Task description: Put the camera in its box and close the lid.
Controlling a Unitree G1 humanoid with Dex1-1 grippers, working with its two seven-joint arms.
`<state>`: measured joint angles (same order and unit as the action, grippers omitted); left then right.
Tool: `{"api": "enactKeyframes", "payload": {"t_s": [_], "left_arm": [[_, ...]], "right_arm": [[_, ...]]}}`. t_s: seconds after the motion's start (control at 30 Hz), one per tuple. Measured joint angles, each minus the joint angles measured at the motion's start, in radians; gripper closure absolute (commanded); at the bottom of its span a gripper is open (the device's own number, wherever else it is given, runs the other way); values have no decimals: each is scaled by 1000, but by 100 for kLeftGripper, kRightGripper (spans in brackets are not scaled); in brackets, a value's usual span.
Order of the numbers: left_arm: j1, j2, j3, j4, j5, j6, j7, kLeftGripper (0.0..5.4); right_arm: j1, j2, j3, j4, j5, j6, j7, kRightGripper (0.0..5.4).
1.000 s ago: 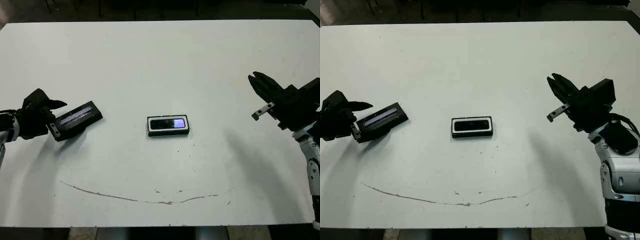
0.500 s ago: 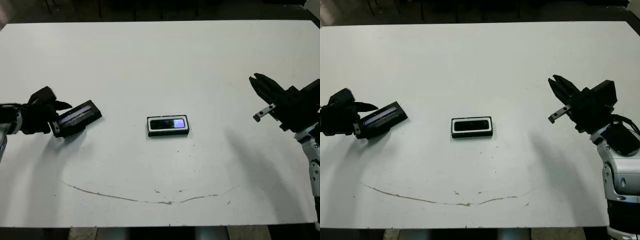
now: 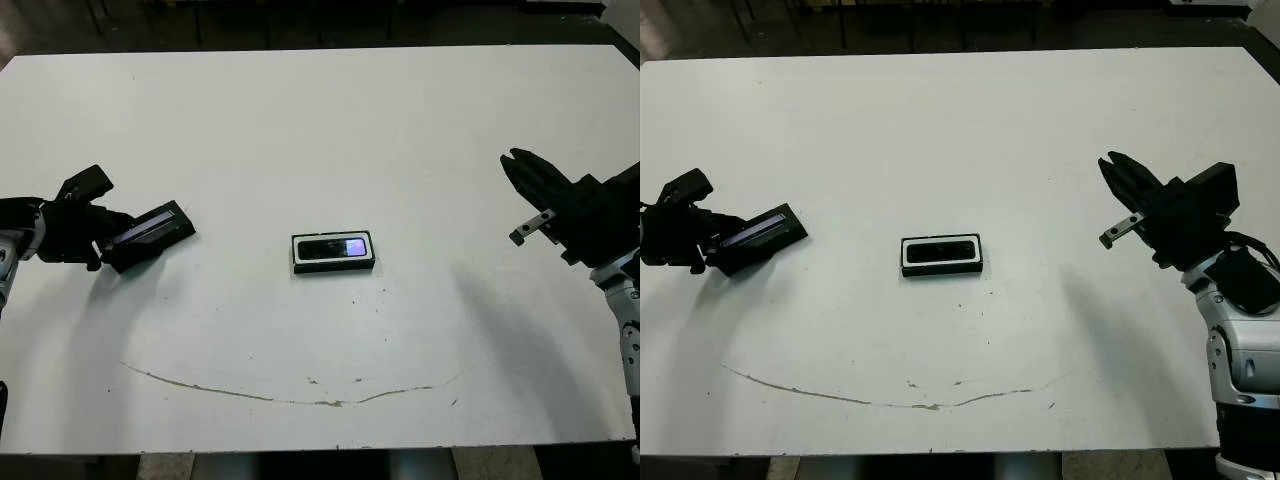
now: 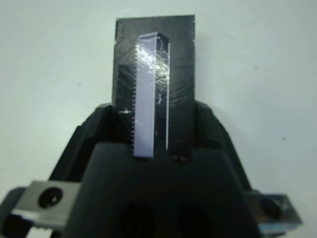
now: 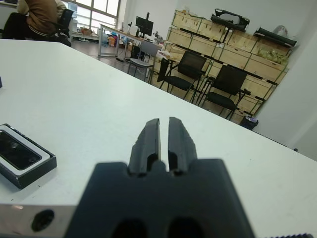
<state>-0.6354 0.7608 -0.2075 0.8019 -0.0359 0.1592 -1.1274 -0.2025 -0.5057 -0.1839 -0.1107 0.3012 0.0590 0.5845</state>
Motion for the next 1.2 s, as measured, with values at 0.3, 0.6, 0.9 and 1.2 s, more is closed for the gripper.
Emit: {"api": "enactKeyframes", "payload": {"t_s": [0.3,0.6,0.9,1.2], "left_arm": [[261,-87,226,-301,-156,-104,201,264],[196,-190,195,-521,-253,-66,129,264],[98,-250,38,-561,-216,7,36,264],[31,-259,-73,-570,-159,95,-40,264]], "right_arm": [[13,3,19,-54,-17,19,-25,540],[26,78,110,-125,-27,87,-88,540],[27,130,177,-139,-31,161,-108,540],[27,152,198,-138,-47,192,-124,540]]}}
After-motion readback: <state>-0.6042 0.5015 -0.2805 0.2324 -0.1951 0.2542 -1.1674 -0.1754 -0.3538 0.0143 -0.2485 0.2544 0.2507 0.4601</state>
